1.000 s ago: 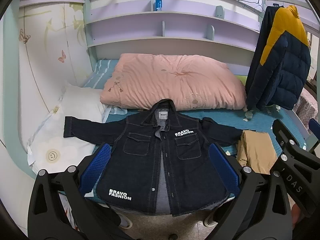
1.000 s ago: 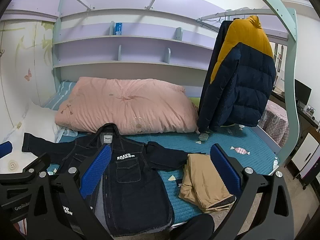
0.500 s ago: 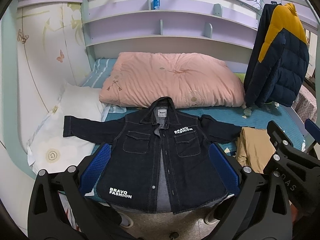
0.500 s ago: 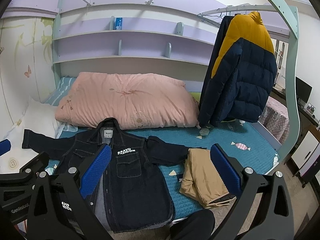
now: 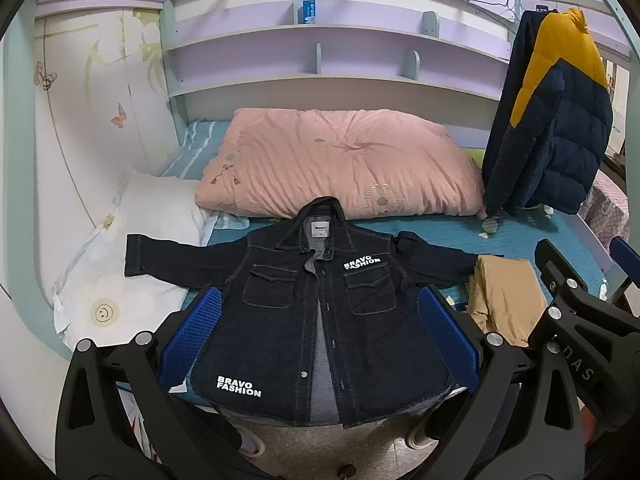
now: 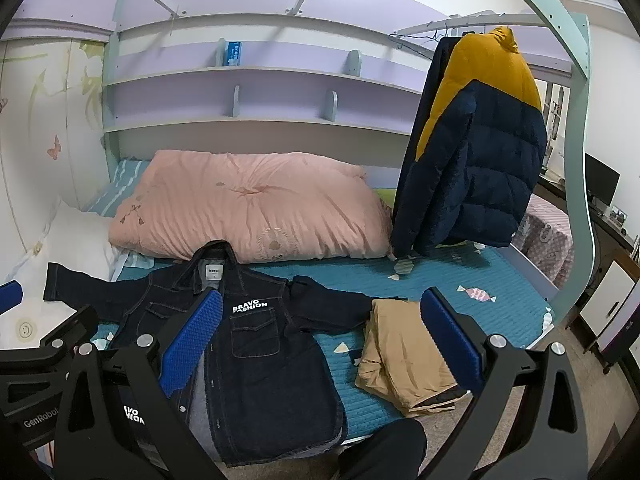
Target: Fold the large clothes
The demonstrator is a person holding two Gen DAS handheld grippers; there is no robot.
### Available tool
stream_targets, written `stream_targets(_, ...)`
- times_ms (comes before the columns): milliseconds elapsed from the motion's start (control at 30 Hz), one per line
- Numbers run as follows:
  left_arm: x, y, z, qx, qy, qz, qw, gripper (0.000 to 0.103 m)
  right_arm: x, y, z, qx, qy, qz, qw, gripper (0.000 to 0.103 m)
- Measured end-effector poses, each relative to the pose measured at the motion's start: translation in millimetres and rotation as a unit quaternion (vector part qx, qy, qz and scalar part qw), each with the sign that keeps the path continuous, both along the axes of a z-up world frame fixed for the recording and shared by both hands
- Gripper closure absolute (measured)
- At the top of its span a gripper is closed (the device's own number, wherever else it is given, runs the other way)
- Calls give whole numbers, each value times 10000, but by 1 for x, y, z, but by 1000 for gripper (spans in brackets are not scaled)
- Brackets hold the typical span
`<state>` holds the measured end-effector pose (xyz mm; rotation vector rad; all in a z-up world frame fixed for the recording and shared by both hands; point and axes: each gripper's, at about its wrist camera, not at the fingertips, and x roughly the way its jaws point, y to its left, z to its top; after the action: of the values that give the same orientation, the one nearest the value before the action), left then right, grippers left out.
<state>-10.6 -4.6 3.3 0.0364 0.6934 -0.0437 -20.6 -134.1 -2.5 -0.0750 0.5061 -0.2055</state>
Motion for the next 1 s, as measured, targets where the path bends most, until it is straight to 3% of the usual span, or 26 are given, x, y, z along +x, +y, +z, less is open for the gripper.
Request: stream_targets(1000, -11, -8, 8, -82, -106, -196, 9997, 5, -16, -2, 10, -33, -116, -162, 9998, 7)
